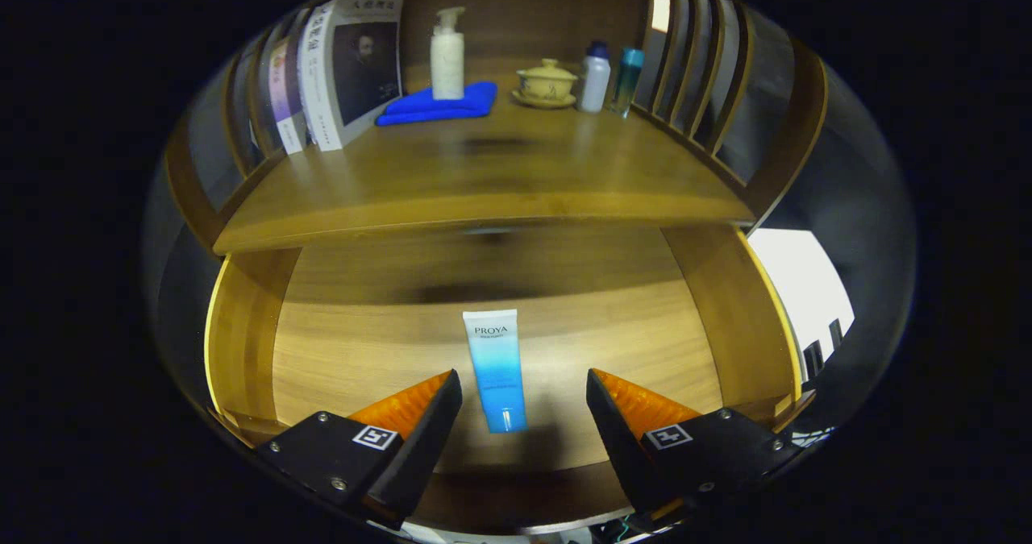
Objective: Pull open the drawer, take out the items inside it, and place them on the countertop above the cabinet.
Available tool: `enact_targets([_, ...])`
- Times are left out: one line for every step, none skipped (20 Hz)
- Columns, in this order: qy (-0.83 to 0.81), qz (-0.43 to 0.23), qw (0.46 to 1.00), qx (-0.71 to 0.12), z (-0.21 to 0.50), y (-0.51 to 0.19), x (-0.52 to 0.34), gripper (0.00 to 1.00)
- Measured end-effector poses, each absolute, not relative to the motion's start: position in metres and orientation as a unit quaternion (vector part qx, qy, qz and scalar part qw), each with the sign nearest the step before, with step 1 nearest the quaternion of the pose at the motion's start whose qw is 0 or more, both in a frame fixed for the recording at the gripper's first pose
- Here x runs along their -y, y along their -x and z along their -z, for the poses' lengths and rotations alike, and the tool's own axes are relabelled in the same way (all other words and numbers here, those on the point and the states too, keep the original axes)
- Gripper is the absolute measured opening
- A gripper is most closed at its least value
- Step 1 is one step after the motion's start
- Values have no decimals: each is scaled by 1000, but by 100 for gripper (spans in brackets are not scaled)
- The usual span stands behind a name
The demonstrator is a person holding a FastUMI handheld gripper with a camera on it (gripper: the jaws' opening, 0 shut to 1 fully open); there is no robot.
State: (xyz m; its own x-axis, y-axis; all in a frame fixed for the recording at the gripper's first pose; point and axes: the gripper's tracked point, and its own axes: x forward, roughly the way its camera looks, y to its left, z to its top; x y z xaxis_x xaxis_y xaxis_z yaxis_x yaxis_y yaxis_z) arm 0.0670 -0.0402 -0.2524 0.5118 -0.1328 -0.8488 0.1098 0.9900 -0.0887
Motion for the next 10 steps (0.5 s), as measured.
enact_targets([6,71,862,-502,257,-68,41,95])
enact_targets([3,73,855,-513,261,-67,42,95])
enact_targets([3,76,849,-523,265,-68,43,95])
enact_targets([4,77,844,-531,271,-68,43,95])
enact_targets([7,75,839,-539,276,-67,43,95])
enact_targets([11,75,834,-546,281,-66,44,95])
enact_targets([14,74,828,-556,288,-64,43,95])
enact_targets([13,73,822,-565,294,-62,42,94])
enact_targets([12,72,815,-575,301,-60,41,94])
enact_targets([19,74,807,-585,305,-56,43,92])
